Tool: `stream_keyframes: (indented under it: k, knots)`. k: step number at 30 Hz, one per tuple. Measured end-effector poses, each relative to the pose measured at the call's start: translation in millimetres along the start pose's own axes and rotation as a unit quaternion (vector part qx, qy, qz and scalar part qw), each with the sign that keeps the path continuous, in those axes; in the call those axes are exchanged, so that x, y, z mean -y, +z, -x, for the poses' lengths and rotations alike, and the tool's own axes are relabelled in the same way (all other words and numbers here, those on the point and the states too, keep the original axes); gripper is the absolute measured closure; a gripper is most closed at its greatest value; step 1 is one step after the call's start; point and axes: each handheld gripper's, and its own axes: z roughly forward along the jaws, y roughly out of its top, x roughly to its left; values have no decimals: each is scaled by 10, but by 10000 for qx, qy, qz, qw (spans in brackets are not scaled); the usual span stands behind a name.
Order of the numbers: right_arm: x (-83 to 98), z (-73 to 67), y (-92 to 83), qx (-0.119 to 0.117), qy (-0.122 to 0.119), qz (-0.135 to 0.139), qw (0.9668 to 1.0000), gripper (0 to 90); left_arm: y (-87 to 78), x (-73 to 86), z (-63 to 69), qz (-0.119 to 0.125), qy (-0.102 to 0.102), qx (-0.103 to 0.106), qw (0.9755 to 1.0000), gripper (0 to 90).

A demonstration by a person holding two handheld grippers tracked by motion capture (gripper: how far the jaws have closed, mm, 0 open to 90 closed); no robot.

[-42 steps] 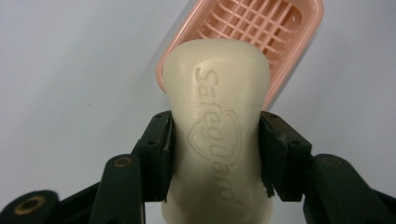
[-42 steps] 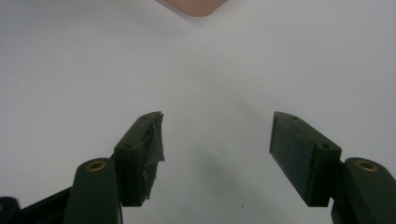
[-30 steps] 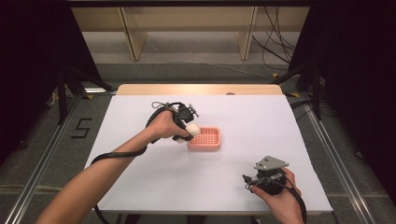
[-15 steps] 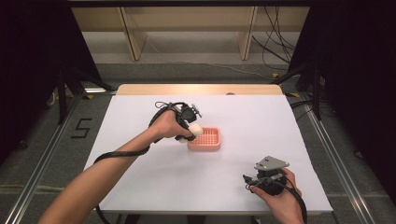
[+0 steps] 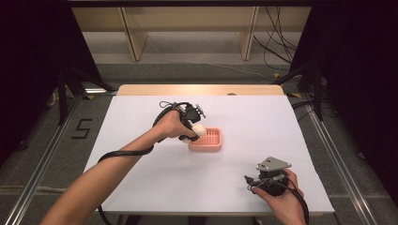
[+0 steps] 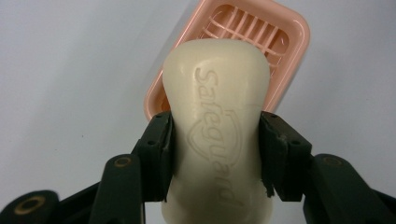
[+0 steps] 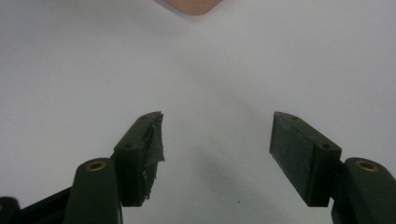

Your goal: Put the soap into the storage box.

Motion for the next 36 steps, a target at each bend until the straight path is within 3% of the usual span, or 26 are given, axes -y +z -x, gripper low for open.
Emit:
stream_keyframes:
  k: [23, 36]
  knots:
    - [4, 5, -2, -23, -10, 0, 10000, 354, 87, -87, 47, -69, 242, 4, 9997, 488]
    - [9, 12, -5, -18, -30, 1, 10000, 354, 130, -141, 87, -27, 259, 10, 9997, 488]
